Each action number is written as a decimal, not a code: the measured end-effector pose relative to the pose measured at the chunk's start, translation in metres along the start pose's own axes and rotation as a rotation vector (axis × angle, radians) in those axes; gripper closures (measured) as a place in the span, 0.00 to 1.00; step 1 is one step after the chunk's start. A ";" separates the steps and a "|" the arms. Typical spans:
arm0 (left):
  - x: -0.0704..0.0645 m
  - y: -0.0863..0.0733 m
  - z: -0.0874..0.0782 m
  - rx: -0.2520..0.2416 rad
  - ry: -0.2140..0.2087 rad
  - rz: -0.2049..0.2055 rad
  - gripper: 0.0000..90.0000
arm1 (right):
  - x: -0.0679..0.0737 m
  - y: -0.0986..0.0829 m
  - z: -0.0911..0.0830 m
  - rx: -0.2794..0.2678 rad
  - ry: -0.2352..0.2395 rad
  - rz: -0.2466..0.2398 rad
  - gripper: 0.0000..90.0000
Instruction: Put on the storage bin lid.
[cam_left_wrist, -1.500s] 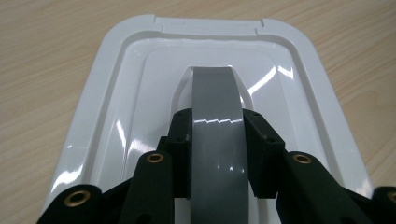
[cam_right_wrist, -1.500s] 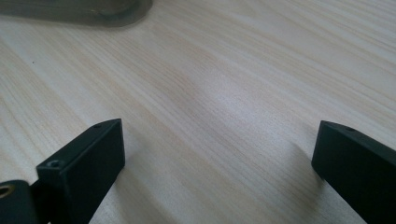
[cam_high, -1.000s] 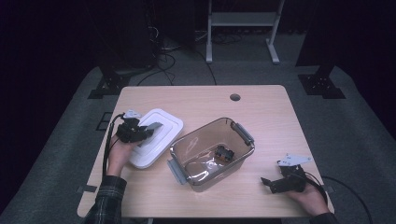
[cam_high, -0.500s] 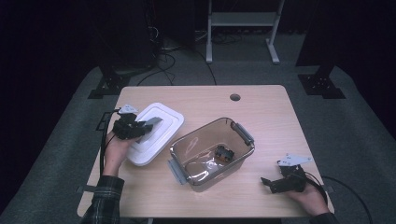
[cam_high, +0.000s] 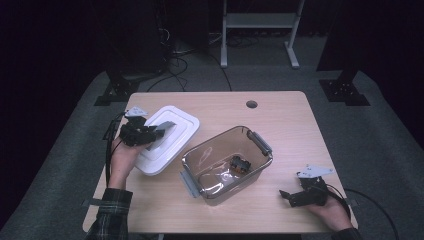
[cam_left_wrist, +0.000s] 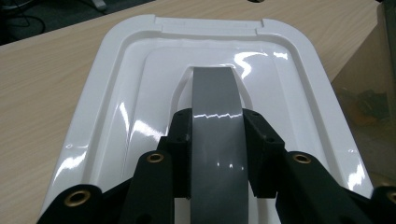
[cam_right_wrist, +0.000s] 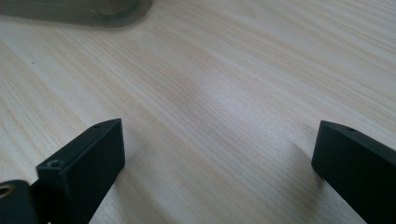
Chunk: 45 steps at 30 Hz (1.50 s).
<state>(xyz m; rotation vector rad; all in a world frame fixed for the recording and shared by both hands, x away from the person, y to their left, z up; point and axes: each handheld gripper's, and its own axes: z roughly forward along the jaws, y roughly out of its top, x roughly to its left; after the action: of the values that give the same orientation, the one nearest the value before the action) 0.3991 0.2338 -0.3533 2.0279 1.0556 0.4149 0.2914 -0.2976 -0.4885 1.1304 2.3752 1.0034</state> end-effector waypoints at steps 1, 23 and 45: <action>0.000 0.000 0.000 0.001 -0.003 -0.005 0.74 | 0.000 0.000 0.000 0.000 0.000 0.000 0.02; -0.042 0.023 -0.012 -0.022 -0.085 0.056 0.74 | 0.000 0.000 0.000 0.000 0.000 0.001 0.02; -0.115 0.044 0.010 0.017 -0.221 0.173 0.74 | 0.000 0.000 0.000 0.000 0.001 0.001 0.02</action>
<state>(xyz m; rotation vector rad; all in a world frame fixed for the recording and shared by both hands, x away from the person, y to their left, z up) 0.3603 0.1220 -0.3178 2.1322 0.7551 0.2636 0.2914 -0.2976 -0.4885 1.1310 2.3756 1.0042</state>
